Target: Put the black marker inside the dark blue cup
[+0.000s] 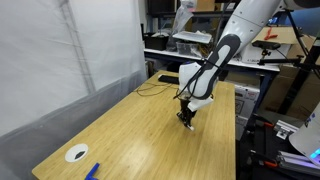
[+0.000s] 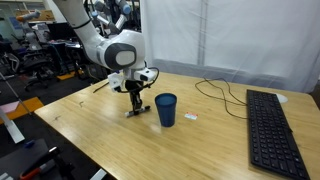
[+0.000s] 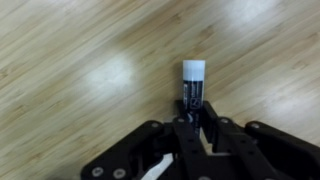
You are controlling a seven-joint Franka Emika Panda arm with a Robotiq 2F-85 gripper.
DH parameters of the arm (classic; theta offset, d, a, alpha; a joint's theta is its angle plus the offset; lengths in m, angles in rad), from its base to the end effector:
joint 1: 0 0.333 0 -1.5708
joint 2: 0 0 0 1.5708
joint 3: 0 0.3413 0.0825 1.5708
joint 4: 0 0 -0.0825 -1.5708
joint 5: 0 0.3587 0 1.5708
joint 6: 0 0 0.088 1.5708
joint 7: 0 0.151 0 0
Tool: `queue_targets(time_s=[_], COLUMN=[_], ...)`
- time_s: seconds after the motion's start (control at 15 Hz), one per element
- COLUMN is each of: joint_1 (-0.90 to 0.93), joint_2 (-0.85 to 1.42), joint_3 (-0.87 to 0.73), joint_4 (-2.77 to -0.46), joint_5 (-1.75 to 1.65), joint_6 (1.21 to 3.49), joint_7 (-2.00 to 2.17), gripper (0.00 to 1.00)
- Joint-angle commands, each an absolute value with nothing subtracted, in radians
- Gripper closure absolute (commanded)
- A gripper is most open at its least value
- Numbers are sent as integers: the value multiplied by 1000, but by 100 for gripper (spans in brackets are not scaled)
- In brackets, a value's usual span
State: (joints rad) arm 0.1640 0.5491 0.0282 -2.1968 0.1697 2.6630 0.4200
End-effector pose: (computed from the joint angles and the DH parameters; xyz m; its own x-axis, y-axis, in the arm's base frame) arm 0.5282 0.1022 0.1242 0.9214 -0.3715 -0.1144 -0.3775 -0.9253 -0.0361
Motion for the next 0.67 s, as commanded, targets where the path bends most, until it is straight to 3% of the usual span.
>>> queue_targets(time_s=[0.0, 0.6], joint_1=[200, 206], joint_2=[485, 311], joint_3=[18, -48], joint_4=[-2220, -2253], joint_5=[168, 96], joint_6=[2632, 2567], joint_7=[450, 516], gripper=[95, 95])
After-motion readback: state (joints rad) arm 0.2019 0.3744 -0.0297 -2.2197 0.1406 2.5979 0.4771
